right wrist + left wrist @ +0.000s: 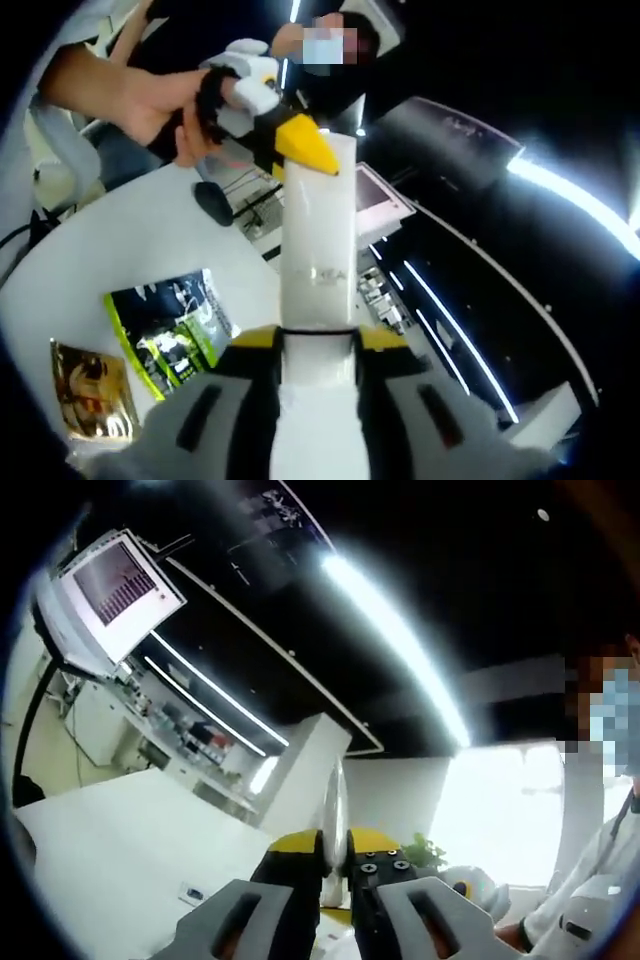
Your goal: Arrange the skincare products in the storage area until every visible bottle or jar stands upright without overlapping.
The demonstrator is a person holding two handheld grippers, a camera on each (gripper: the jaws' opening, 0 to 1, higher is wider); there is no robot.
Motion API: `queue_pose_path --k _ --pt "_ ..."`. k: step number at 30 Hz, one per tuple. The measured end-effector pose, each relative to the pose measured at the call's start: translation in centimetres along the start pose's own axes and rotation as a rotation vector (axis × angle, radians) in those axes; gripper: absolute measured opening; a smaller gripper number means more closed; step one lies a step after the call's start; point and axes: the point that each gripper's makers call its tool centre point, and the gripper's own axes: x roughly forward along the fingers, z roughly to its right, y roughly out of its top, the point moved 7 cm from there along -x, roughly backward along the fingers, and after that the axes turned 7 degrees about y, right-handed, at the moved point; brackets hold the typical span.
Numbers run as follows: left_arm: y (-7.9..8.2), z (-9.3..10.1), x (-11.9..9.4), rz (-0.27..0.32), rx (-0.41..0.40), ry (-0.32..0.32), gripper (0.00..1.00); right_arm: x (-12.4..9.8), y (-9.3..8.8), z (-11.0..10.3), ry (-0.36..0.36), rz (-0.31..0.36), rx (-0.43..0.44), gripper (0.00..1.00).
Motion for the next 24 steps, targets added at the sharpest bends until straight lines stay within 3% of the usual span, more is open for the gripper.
queue_pose_path --k 7,9,19,24 --pt "-0.4 0.3 1.6 -0.030 -0.004 -0.012 0.05 -0.4 -0.5 0.1 -0.022 -0.016 0.046 0.27" --pt "-0.5 0.5 2.1 -0.041 -0.006 -0.017 0.05 -3.0 -2.2 -0.1 -0.029 -0.015 0.060 0.27" --pt "-1.5 1.6 4.2 -0.101 0.023 -0.034 0.05 -5.0 -3.6 -0.3 -0.055 -0.036 0.118 0.25" --pt "-2.3 2.2 5.5 -0.134 0.034 -0.049 0.05 -6.4 -4.9 -0.5 -0.059 -0.041 0.187 0.26"
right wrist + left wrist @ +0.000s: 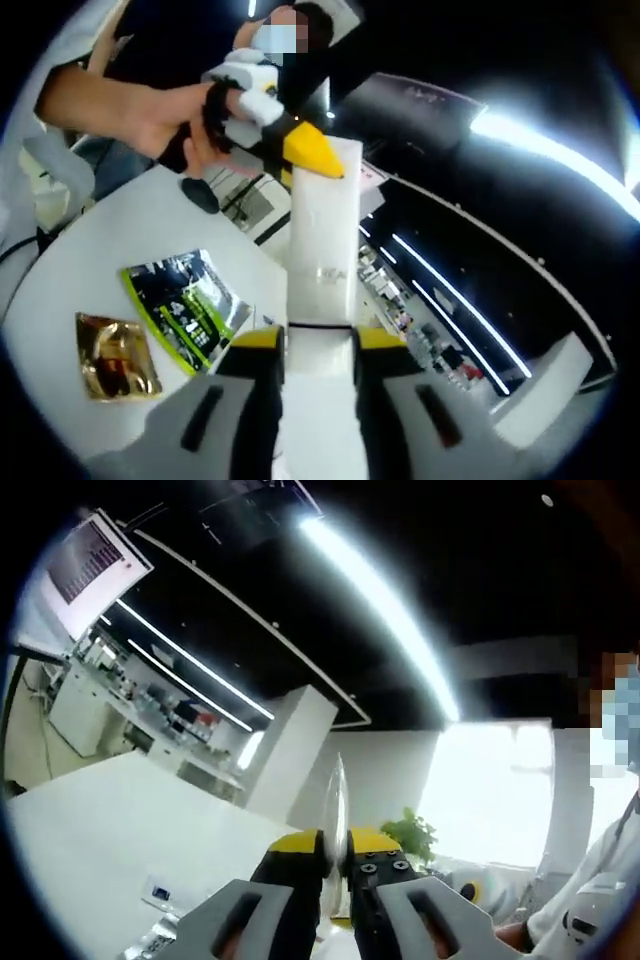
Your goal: Arrange the skincare products in the storage area until every visible bottle or jar stands upright without overlapping.
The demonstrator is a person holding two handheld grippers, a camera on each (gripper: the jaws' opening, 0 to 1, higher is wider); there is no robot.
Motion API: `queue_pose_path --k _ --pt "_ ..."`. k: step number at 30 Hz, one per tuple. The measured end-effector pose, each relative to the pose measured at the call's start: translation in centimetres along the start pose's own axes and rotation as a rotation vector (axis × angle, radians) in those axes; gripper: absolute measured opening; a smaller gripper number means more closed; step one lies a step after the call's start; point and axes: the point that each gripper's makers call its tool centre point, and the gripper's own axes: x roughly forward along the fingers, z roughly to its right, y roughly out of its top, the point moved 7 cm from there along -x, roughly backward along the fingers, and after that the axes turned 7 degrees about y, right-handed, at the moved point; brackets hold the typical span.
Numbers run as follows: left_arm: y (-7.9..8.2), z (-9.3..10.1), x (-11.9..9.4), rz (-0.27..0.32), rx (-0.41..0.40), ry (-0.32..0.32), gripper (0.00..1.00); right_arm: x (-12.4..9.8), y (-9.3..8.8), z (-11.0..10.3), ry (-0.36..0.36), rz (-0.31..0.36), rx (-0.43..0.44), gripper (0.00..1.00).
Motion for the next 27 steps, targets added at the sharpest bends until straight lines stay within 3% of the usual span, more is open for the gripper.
queue_pose_path --k 8,27 --pt "-0.9 0.2 1.9 -0.031 0.011 -0.009 0.05 -1.4 -1.7 -0.5 0.021 -0.006 0.101 0.26" --pt "-1.8 0.4 6.1 -0.133 0.079 -0.028 0.06 -6.0 -5.4 -0.2 0.029 0.043 0.511 0.32"
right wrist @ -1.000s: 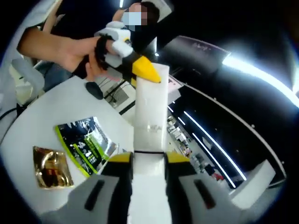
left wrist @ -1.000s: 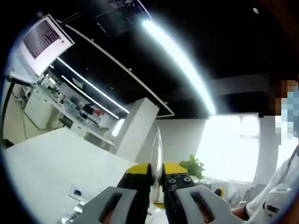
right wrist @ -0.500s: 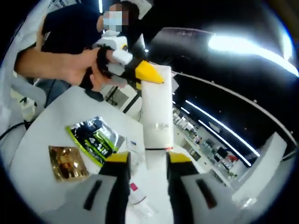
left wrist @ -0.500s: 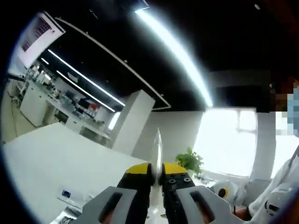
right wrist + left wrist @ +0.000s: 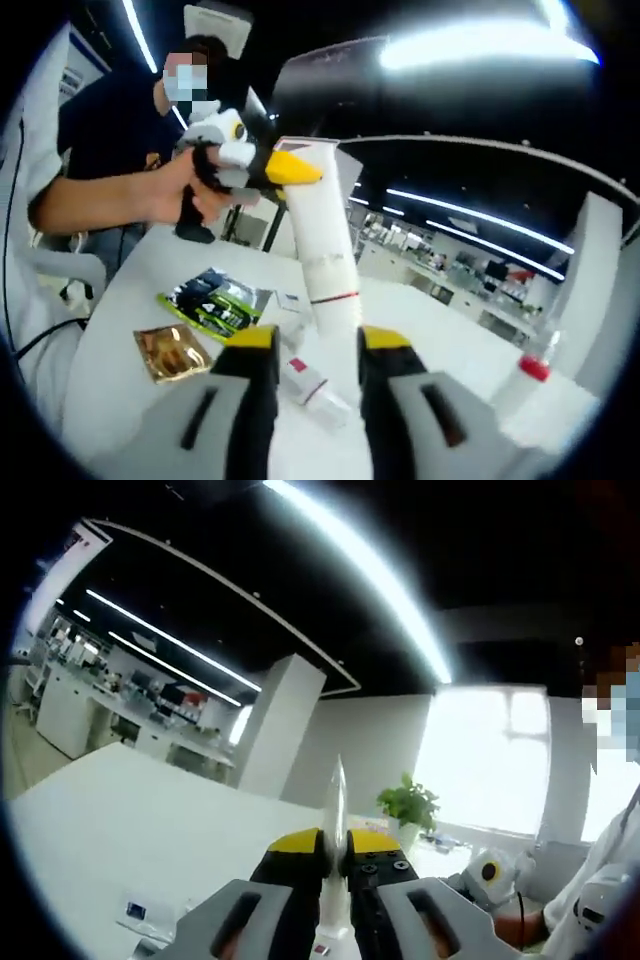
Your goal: Arrange the skincare products in the storage area until every visible bottle or jar stands upright without overlapping.
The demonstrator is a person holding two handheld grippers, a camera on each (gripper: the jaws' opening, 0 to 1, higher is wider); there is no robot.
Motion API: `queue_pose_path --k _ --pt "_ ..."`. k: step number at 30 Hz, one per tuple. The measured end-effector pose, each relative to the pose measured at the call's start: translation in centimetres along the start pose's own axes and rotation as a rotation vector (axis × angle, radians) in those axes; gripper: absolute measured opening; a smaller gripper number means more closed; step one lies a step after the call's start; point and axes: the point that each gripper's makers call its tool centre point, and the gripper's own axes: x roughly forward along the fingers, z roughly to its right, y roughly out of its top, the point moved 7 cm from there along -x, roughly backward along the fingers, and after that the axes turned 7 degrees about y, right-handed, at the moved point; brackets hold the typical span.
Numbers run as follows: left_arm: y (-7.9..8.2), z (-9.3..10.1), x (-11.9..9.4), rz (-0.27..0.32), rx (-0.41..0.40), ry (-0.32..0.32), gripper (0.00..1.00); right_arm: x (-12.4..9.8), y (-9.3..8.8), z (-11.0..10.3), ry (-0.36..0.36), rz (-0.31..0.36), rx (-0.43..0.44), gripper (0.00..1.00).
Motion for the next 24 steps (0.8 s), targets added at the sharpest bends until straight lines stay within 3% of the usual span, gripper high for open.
queue_pose_path --k 13,24 --pt "0.1 0.5 3.1 -0.045 0.051 -0.018 0.06 -3.6 -0.9 -0.8 0.029 0.036 0.191 0.50" --pt "-0.4 1.1 5.1 -0.114 0.089 -0.044 0.06 -7.0 -1.2 -2.5 0.010 0.056 0.290 0.75"
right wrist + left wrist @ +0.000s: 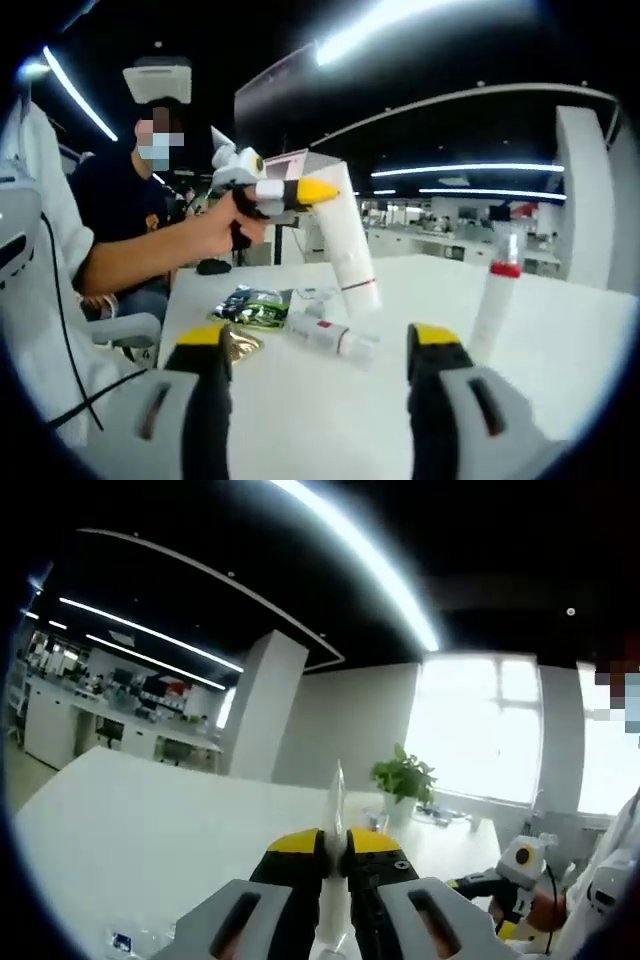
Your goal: Arrange the skincare products in the storage area until every visible bottle or jar stands upright without overlapping.
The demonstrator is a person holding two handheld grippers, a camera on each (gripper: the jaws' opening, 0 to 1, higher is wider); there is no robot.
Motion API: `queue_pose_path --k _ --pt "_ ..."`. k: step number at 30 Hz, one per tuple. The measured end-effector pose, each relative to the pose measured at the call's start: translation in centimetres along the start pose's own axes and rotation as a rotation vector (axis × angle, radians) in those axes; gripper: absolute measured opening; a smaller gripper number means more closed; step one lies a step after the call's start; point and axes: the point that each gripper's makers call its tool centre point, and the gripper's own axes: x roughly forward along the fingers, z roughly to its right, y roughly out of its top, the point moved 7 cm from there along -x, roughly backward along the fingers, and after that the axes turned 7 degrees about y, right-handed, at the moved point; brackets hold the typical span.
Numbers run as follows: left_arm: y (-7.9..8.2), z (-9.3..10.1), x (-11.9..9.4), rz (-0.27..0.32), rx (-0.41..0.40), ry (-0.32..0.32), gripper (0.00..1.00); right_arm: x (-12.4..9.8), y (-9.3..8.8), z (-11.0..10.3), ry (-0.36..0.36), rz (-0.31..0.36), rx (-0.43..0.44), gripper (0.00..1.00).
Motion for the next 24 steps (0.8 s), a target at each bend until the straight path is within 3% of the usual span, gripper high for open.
queue_pose_path --k 14,24 --pt "0.2 -0.6 2.5 -0.035 0.016 -0.040 0.06 -2.0 -0.6 -0.9 -0.052 0.019 0.065 1.00" --pt "0.1 -0.2 5.3 -0.069 0.044 -0.071 0.05 -3.3 -0.8 -1.5 -0.057 0.000 0.056 1.00"
